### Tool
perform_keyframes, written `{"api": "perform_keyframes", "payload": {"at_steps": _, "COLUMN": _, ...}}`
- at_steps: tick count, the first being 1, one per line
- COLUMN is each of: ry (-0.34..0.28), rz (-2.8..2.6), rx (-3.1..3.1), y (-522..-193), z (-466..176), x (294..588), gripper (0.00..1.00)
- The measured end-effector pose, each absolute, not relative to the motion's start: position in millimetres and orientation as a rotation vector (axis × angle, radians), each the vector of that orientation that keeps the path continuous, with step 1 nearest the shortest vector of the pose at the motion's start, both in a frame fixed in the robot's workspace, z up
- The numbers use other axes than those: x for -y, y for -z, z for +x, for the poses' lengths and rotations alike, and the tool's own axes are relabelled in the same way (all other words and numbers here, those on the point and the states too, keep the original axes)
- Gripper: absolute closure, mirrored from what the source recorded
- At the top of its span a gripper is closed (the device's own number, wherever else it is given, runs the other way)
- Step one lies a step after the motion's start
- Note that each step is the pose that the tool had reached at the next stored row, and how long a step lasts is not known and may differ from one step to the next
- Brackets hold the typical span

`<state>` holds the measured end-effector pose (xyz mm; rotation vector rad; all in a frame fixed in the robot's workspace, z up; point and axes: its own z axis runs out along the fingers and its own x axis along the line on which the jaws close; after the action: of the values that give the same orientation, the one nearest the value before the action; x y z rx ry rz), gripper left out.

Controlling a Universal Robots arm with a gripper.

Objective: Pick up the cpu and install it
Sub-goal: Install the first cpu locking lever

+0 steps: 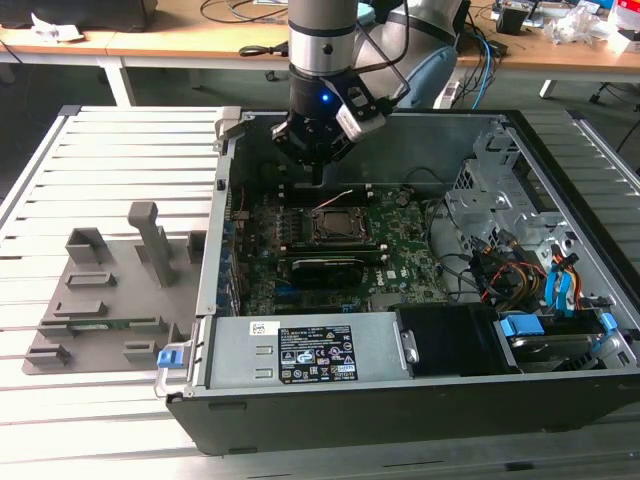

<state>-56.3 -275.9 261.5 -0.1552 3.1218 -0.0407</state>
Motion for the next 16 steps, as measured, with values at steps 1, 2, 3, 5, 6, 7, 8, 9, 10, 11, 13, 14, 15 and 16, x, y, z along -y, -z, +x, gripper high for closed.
{"api": "perform_keyframes", "payload": {"at_steps": 1, "ry": 0.041, "rz": -0.155, "rx": -3.122, "y": -261, "z": -54, "x": 276, "gripper": 0.89}}
{"api": "perform_keyframes", "payload": {"at_steps": 2, "ry": 0.041, "rz": -0.155, "rx": -3.122, "y": -261, "z": -52, "x": 276, "gripper": 0.89}}
{"api": "perform_keyframes", "payload": {"at_steps": 3, "ry": 0.041, "rz": -0.155, "rx": -3.122, "y": -261, "z": -50, "x": 276, "gripper": 0.89}}
{"api": "perform_keyframes", "payload": {"at_steps": 5, "ry": 0.041, "rz": -0.155, "rx": -3.122, "y": -261, "z": -46, "x": 276, "gripper": 0.89}}
{"api": "perform_keyframes", "payload": {"at_steps": 6, "ry": 0.041, "rz": -0.155, "rx": -3.122, "y": -261, "z": -45, "x": 276, "gripper": 0.89}}
{"api": "perform_keyframes", "payload": {"at_steps": 7, "ry": 0.041, "rz": -0.155, "rx": -3.122, "y": -261, "z": -43, "x": 276, "gripper": 0.89}}
{"api": "perform_keyframes", "payload": {"at_steps": 8, "ry": 0.041, "rz": -0.155, "rx": -3.122, "y": -261, "z": -40, "x": 276, "gripper": 0.89}}
{"api": "perform_keyframes", "payload": {"at_steps": 9, "ry": 0.041, "rz": -0.155, "rx": -3.122, "y": -261, "z": -37, "x": 276, "gripper": 0.89}}
{"api": "perform_keyframes", "payload": {"at_steps": 10, "ry": 0.041, "rz": -0.155, "rx": -3.122, "y": -261, "z": -27, "x": 276, "gripper": 0.89}}
{"api": "perform_keyframes", "payload": {"at_steps": 11, "ry": 0.041, "rz": -0.155, "rx": -3.122, "y": -261, "z": -27, "x": 276, "gripper": 0.89}}
{"api": "perform_keyframes", "payload": {"at_steps": 13, "ry": 0.041, "rz": -0.134, "rx": -3.123, "y": -261, "z": -27, "x": 276, "gripper": 0.89}}
{"api": "perform_keyframes", "payload": {"at_steps": 14, "ry": 0.041, "rz": -0.132, "rx": -3.123, "y": -260, "z": -27, "x": 276, "gripper": 0.89}}
{"api": "perform_keyframes", "payload": {"at_steps": 15, "ry": 0.041, "rz": -0.132, "rx": -3.123, "y": -258, "z": -27, "x": 276, "gripper": 0.89}}
{"api": "perform_keyframes", "payload": {"at_steps": 16, "ry": 0.041, "rz": -0.132, "rx": -3.123, "y": -255, "z": -27, "x": 276, "gripper": 0.89}}
